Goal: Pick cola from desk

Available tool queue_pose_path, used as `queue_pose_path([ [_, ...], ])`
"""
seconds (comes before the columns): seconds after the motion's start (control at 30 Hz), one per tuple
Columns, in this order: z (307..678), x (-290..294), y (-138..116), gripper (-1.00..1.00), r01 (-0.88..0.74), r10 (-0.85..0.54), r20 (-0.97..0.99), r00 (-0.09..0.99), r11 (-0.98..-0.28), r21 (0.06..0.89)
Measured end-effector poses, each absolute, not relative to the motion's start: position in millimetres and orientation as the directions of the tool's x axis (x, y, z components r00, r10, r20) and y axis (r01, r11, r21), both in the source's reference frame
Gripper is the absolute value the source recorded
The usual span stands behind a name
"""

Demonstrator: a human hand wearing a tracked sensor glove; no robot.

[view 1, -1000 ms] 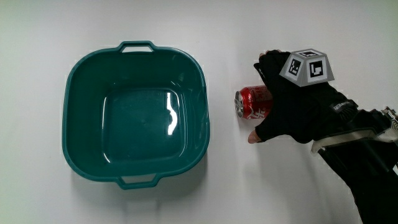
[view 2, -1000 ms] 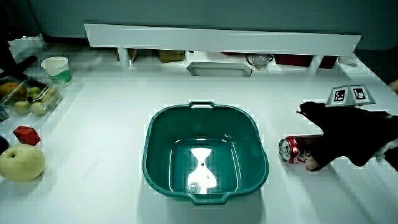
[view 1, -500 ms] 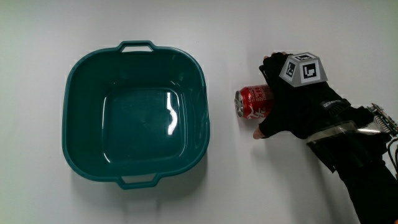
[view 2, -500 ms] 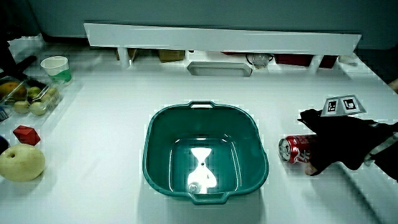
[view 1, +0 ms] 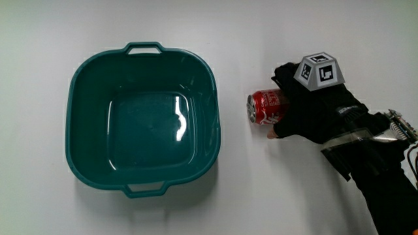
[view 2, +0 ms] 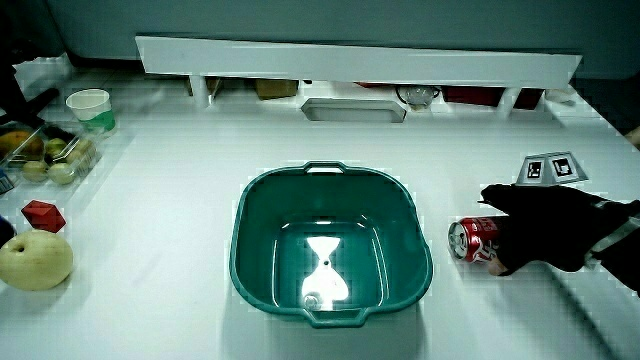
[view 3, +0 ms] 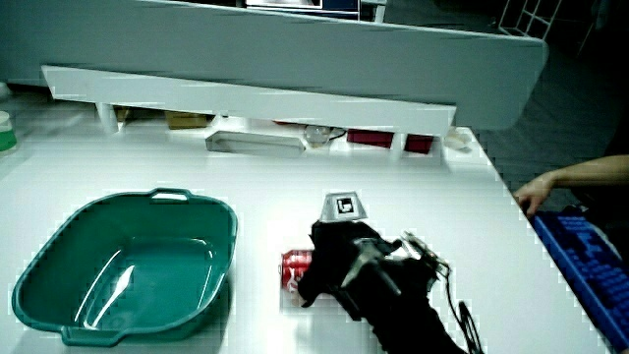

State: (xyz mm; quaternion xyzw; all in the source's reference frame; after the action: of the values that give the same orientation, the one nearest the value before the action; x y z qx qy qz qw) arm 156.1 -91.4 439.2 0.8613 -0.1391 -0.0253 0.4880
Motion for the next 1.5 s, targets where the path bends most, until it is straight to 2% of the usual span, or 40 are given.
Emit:
queue_pose_path([
  [0.3, 436.9, 158.8, -93.5, 0.49, -0.239, -0.259, 0.116, 0.959, -0.513, 0.824],
  [0.37, 435.7, 158.4, -93.4, 0.54, -0.239, -0.271, 0.103, 0.957, -0.539, 0.808],
  [0.57, 434.4, 156.6, -93.4, 0.7, -0.248, -0.291, 0.097, 0.952, -0.544, 0.802],
  [0.83, 429.4, 152.7, -89.6, 0.92, -0.264, -0.346, 0.05, 0.937, -0.609, 0.747],
  [0.93, 431.3, 153.7, -89.4, 1.0, -0.262, -0.348, 0.047, 0.936, -0.604, 0.753],
  [1.2, 430.5, 157.7, -89.7, 1.0, -0.281, -0.341, 0.081, 0.936, -0.591, 0.756],
  [1.5, 372.9, 147.3, -95.6, 1.0, -0.353, -0.372, 0.112, 0.921, -0.681, 0.641],
])
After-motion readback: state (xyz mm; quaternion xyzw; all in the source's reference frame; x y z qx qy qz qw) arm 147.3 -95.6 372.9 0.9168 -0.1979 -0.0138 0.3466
